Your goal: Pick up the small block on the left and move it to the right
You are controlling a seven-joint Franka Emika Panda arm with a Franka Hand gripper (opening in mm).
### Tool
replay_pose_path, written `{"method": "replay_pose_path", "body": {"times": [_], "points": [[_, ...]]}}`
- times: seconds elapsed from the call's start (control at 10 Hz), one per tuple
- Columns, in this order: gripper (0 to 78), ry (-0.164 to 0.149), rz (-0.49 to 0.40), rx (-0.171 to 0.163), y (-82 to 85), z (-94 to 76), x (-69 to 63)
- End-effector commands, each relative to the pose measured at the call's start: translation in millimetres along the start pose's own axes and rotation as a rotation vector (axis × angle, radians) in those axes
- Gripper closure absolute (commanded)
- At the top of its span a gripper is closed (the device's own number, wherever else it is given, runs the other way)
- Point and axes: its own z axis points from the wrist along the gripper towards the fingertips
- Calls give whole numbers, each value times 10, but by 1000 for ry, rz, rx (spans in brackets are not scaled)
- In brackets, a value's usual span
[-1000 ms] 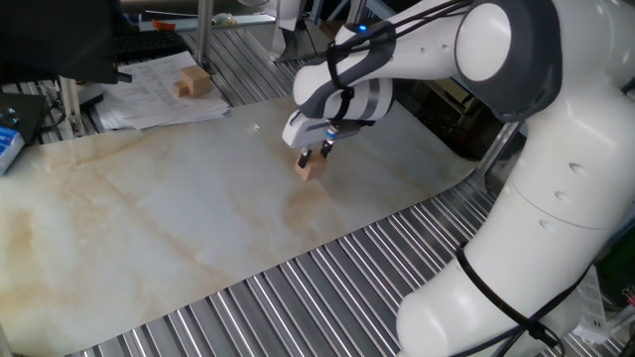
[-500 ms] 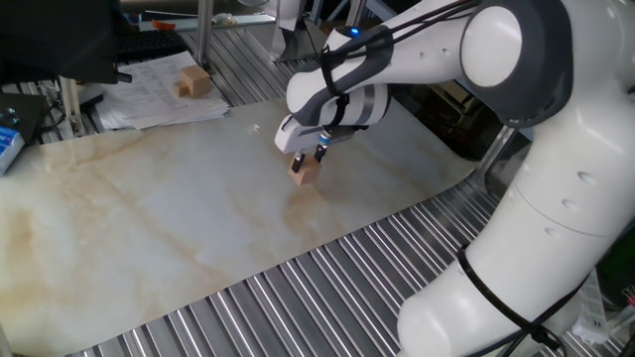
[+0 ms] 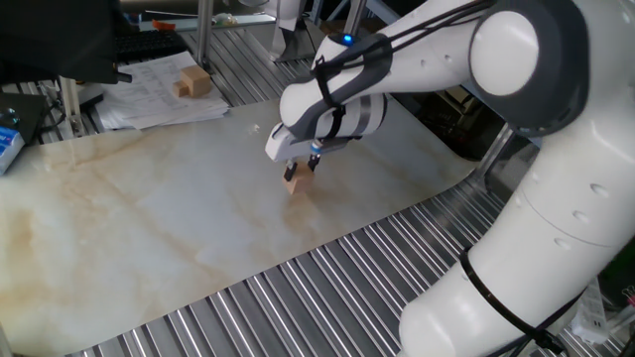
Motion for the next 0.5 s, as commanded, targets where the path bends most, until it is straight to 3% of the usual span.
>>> {"method": "replay_pose_path", "body": {"times": [0.1, 0.5], "points": [[763, -4, 42, -1, 179, -20, 86], [763, -3, 69, -11, 232, 38, 108]]}}
